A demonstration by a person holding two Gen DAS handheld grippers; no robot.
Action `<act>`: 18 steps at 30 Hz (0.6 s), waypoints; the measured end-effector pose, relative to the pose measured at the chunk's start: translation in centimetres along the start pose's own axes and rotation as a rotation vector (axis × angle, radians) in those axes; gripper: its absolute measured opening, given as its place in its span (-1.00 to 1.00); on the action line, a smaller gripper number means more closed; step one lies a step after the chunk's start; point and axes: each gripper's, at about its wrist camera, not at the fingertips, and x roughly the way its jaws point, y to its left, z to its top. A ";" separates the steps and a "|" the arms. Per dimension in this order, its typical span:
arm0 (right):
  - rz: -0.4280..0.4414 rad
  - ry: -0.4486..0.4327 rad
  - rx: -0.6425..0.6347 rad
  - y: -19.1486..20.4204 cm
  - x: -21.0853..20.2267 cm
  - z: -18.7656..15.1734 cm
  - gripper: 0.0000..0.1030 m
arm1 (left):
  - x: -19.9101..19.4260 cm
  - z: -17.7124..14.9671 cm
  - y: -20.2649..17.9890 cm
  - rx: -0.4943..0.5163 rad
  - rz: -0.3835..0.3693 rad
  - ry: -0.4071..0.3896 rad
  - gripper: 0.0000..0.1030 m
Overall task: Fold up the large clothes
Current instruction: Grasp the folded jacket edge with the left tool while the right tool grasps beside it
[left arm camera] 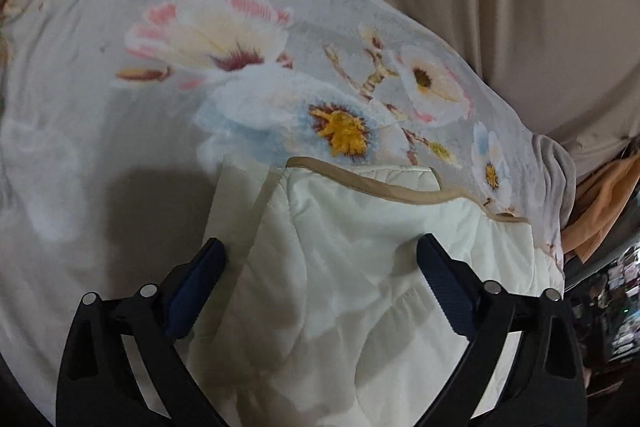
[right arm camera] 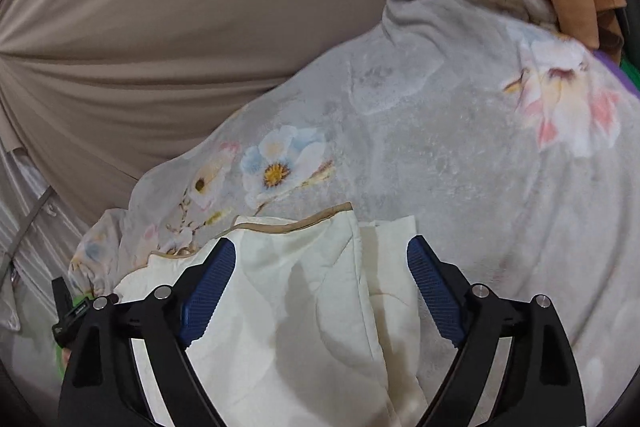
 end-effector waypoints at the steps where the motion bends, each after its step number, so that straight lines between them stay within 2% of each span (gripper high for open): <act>1: -0.009 0.043 0.002 -0.1 1.8 0.1 0.58 | 0.5 0.2 0.2 -0.013 -0.008 0.010 0.44; 2: -0.023 0.093 -0.012 0.1 3.6 0.0 0.39 | 0.5 0.3 0.1 -0.013 -0.001 0.002 0.25; 3: -0.037 0.137 -0.039 0.5 5.0 -0.3 -0.48 | 0.2 0.4 0.0 -0.005 0.004 -0.016 -0.18; 4: -0.041 0.175 -0.079 1.3 6.1 -0.4 -0.75 | -0.8 0.7 -0.2 0.013 -0.001 -0.049 -0.67; 5: -0.042 0.146 -0.115 2.3 5.8 -0.4 -0.75 | -2.1 1.0 -0.4 0.024 -0.042 -0.087 -0.77; 7: 0.019 -0.013 -0.202 4.9 2.5 -0.1 -0.79 | -4.9 1.5 -0.8 0.028 -0.095 -0.163 -0.78; 9: 0.087 -0.132 -0.220 6.4 -0.7 0.5 -0.80 | -6.3 1.6 -1.7 0.069 -0.064 -0.224 -0.78; 11: 0.078 -0.195 -0.210 6.6 -1.8 1.0 -0.80 | -5.6 1.5 -2.1 0.107 0.010 -0.236 -0.78; 12: 0.044 -0.193 -0.208 6.4 -1.4 1.1 -0.80 | -4.6 1.3 -2.0 0.119 0.035 -0.213 -0.78; 15: -0.081 -0.025 -0.172 3.4 4.0 0.1 -0.81 | 0.1 0.2 -0.4 0.118 0.102 -0.100 -0.77; 16: -0.141 0.047 -0.172 2.1 6.4 -1.0 -0.80 | 1.4 -0.4 0.2 0.113 0.094 -0.085 -0.75; 18: -0.141 0.117 -0.119 0.4 8.6 -2.4 -0.81 | 1.6 -0.9 0.5 0.114 0.094 -0.108 -0.75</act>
